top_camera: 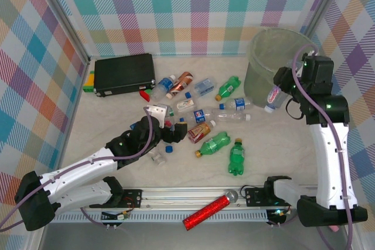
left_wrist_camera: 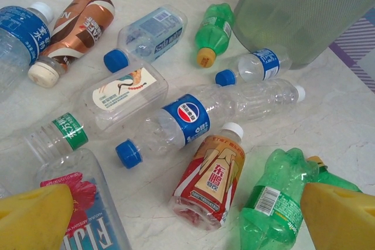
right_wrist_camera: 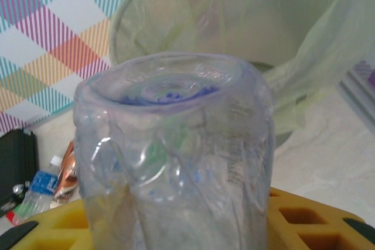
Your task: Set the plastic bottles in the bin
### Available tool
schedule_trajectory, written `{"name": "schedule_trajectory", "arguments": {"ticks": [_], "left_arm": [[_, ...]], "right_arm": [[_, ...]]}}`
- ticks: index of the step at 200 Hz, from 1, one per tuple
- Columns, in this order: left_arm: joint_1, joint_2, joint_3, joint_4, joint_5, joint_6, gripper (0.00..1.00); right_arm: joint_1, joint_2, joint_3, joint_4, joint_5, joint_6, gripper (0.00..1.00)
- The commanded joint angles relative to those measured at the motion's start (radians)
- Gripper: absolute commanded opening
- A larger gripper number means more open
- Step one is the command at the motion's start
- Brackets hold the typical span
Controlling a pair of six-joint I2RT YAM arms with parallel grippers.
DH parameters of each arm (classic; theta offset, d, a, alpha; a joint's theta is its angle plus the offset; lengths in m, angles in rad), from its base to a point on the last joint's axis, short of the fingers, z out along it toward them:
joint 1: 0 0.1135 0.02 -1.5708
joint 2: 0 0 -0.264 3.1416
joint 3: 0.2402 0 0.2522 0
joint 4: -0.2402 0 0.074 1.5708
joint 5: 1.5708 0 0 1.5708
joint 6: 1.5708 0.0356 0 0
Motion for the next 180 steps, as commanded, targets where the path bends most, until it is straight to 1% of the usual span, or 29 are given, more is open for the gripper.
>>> {"name": "schedule_trajectory", "arguments": {"ticks": [1, 41, 53, 75, 87, 100, 122, 161, 180], "left_arm": [[-0.01, -0.011, -0.007, 0.018, -0.016, -0.003, 1.0], [-0.011, -0.002, -0.006, 0.018, -0.023, -0.001, 1.0], [-0.01, -0.001, -0.006, 0.018, -0.025, 0.0, 1.0], [-0.011, 0.003, -0.006, 0.017, -0.038, 0.003, 1.0], [-0.011, 0.004, -0.006, 0.017, -0.044, 0.003, 1.0], [-0.01, 0.005, -0.006, 0.017, -0.042, 0.002, 1.0], [-0.011, 0.002, -0.009, 0.021, -0.033, 0.004, 1.0], [-0.011, 0.002, -0.007, 0.026, -0.019, 0.012, 1.0], [-0.01, 0.001, -0.009, 0.028, -0.015, 0.013, 1.0]], "right_arm": [[0.005, 0.029, 0.066, 0.093, 0.072, -0.034, 0.48], [0.006, 0.104, 0.157, 0.213, 0.192, -0.101, 0.5], [0.006, 0.122, 0.169, 0.271, 0.236, -0.125, 0.5], [0.006, 0.158, 0.187, 0.39, 0.269, -0.193, 0.49], [0.006, 0.2, 0.221, 0.424, 0.315, -0.222, 0.5], [0.004, 0.253, 0.263, 0.459, 0.332, -0.272, 0.5], [0.003, 0.363, 0.355, 0.474, 0.343, -0.311, 0.51], [0.004, 0.536, 0.493, 0.45, 0.356, -0.298, 0.52], [0.004, 0.613, 0.545, 0.41, 0.364, -0.29, 0.53]]}}
